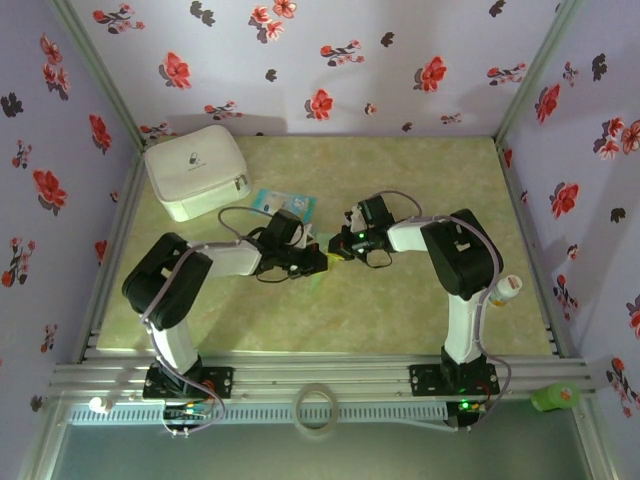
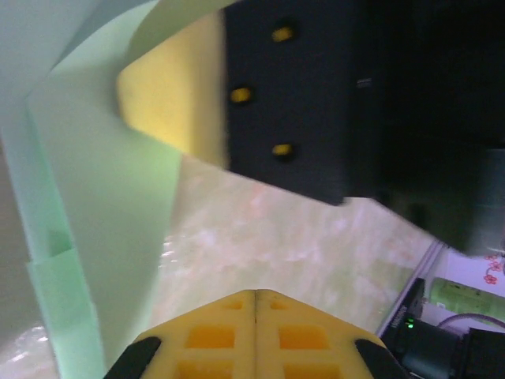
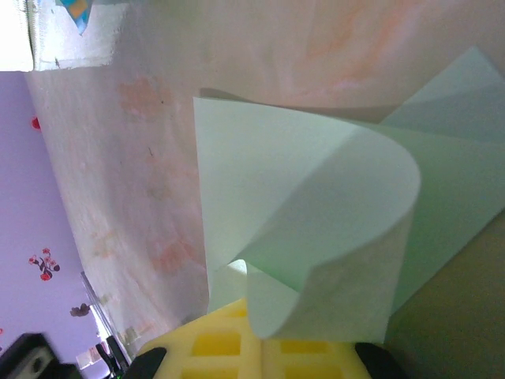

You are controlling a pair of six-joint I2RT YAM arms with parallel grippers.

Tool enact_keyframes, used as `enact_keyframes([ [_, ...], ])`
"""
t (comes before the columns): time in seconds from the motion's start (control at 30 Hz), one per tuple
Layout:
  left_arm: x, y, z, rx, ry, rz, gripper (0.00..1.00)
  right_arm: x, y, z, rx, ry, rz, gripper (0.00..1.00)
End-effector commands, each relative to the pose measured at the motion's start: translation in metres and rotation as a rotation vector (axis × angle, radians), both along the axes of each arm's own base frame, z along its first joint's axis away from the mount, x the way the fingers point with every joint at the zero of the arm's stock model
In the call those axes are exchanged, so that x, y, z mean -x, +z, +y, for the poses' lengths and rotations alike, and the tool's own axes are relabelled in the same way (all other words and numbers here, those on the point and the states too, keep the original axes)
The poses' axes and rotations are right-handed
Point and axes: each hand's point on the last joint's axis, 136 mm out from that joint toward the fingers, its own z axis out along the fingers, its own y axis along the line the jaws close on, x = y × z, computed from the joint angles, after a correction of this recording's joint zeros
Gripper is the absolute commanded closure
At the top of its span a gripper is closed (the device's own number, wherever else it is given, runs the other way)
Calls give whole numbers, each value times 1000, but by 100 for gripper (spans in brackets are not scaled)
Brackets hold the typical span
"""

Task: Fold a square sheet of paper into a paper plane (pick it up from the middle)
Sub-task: Fold the wing for the fifth time at the center of the table.

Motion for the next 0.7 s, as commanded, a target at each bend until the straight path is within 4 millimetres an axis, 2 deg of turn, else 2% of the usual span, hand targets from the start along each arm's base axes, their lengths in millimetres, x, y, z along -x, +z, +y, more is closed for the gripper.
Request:
enact_keyframes([
  [0.0,2,-4,-6,6,-29,7,96,7,-37,-15,124,-40,55,95],
  [0.17,12,-28,10,-68,-11,36,96,8,-38,-15,125,-41,57,95],
  [0.43,42,-51,33,-126,-8,95,96,10,-41,-17,135,-43,65,95],
  [0.67,58,-49,46,-132,3,103,95,11,-44,-19,145,-43,68,95],
])
